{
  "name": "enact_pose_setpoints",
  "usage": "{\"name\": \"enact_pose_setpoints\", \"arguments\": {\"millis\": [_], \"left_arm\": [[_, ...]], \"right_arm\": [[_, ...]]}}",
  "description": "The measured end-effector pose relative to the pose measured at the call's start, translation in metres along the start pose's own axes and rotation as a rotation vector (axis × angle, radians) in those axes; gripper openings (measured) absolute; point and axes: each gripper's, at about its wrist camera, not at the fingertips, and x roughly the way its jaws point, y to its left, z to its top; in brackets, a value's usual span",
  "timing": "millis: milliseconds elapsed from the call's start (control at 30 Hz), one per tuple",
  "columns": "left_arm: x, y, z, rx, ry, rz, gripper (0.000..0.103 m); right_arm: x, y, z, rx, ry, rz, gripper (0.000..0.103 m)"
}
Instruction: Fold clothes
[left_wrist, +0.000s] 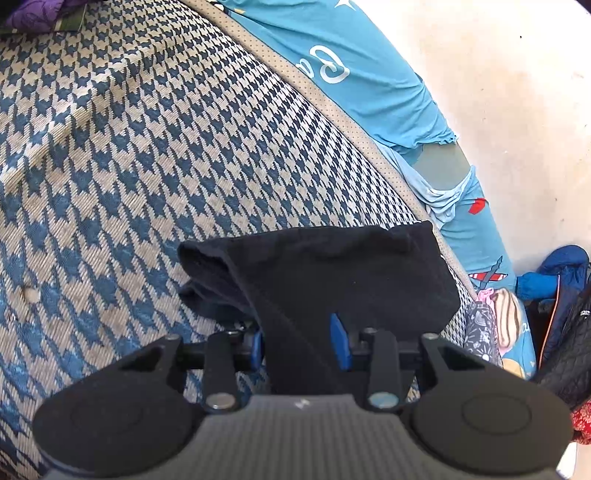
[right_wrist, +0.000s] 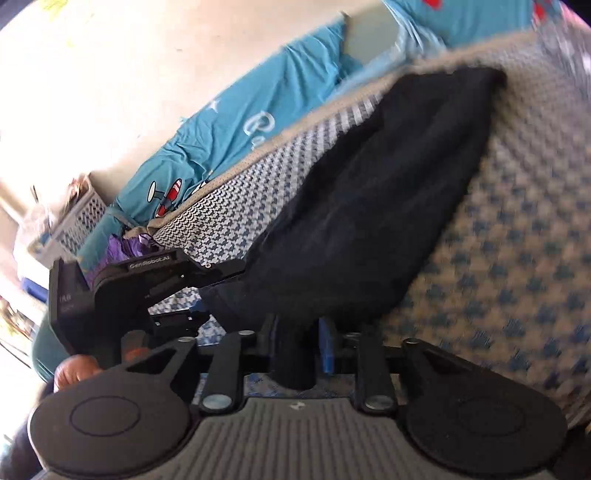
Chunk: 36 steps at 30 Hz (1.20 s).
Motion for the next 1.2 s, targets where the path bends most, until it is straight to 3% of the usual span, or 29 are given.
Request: {"name": "enact_pose_setpoints", "arguments": {"millis": [133,233,333,633,800,867,933,967,1033,1200], "left_arm": [[0.004,-0.005,0.002,0.014,0.003,-0.001,0.033],[0.006,-0.007,0.002,0.017,0.005,0.004,0.033],[0.007,-0.006,0.004,0.014,0.011,0.002,0.033],[0.009,-0.01,0.006,0.054,0.026,0.012,0.033],[0.011,-0.01,0.006,0.046,0.036,0.005,0.033],[0.012,-0.009,0.007,0.04,0.043,0.004,0.033],[0.012,-0.006,0.005,0.04,0.046,0.013,0.033],[0.011,-0.004,0.005,0.038,0.046,0.018,0.036],[0.012,0.0,0.005,0.023,0.049,0.026,0.04],[0.009,0.01,0.002,-0.006,0.049,-0.015,0.061]], "right_arm": [[-0.008,0.022,-0.006,-0.202,-0.052,-0.045,0.041],[0.002,0.033,-0.013,-0.293,-0.04,-0.05,0.052],[0.014,0.043,-0.019,-0.371,-0.021,-0.057,0.056],[0.051,0.07,-0.039,-0.6,0.033,-0.083,0.062],[0.069,0.072,-0.043,-0.653,0.023,-0.152,0.062],[0.076,0.071,-0.044,-0.652,0.028,-0.181,0.052],[0.081,0.066,-0.041,-0.616,0.026,-0.207,0.023],[0.081,0.063,-0.038,-0.588,0.022,-0.214,0.016],[0.079,0.056,-0.03,-0.511,0.019,-0.196,0.011],[0.072,0.046,-0.018,-0.393,-0.003,-0.158,0.01]]}}
